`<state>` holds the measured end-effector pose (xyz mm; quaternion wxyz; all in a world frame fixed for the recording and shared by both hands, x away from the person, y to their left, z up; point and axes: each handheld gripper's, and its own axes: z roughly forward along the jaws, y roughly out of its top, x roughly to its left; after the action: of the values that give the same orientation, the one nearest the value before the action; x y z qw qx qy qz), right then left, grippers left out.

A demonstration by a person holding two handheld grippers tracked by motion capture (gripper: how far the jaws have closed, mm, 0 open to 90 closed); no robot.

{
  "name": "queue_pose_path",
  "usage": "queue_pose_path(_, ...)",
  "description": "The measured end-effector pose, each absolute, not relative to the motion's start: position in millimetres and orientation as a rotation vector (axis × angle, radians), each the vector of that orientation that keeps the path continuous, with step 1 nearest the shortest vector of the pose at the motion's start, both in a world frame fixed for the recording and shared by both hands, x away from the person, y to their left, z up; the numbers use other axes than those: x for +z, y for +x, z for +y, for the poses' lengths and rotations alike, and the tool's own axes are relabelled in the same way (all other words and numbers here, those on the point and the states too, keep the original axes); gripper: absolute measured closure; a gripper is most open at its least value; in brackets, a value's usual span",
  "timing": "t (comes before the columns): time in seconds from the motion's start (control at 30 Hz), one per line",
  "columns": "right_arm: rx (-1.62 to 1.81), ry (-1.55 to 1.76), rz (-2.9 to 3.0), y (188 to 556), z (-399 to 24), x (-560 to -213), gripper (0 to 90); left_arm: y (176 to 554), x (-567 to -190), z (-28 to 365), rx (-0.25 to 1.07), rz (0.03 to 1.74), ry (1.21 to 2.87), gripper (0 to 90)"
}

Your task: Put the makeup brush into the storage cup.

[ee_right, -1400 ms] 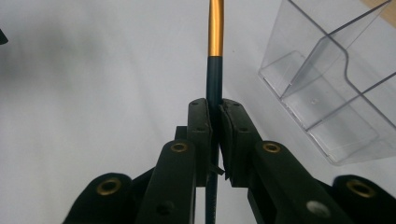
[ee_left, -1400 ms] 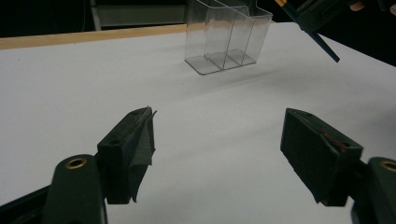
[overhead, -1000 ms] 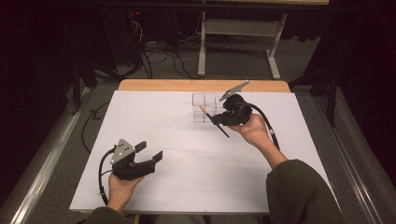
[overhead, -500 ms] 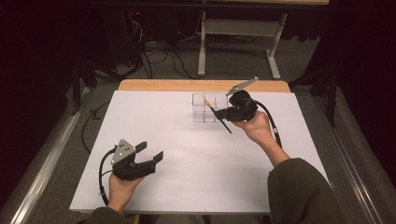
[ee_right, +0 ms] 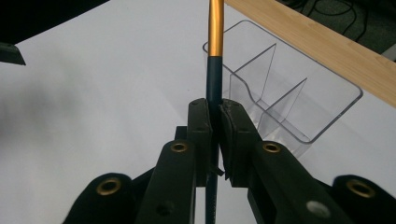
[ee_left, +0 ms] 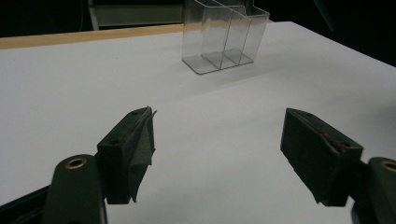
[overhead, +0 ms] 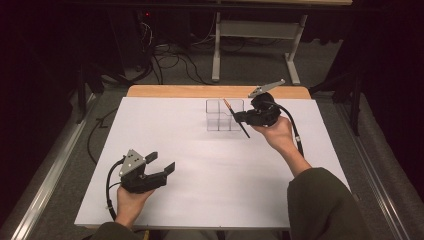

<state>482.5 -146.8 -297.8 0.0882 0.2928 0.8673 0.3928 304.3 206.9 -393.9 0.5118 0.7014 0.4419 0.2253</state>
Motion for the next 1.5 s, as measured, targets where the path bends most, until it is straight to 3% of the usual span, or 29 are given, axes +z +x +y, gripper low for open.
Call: queue_pose_path(1.5,1.261,0.962,2.408,498,-156,-286,84.8,304,-394,205,0.537,1.055,1.688,26.3)
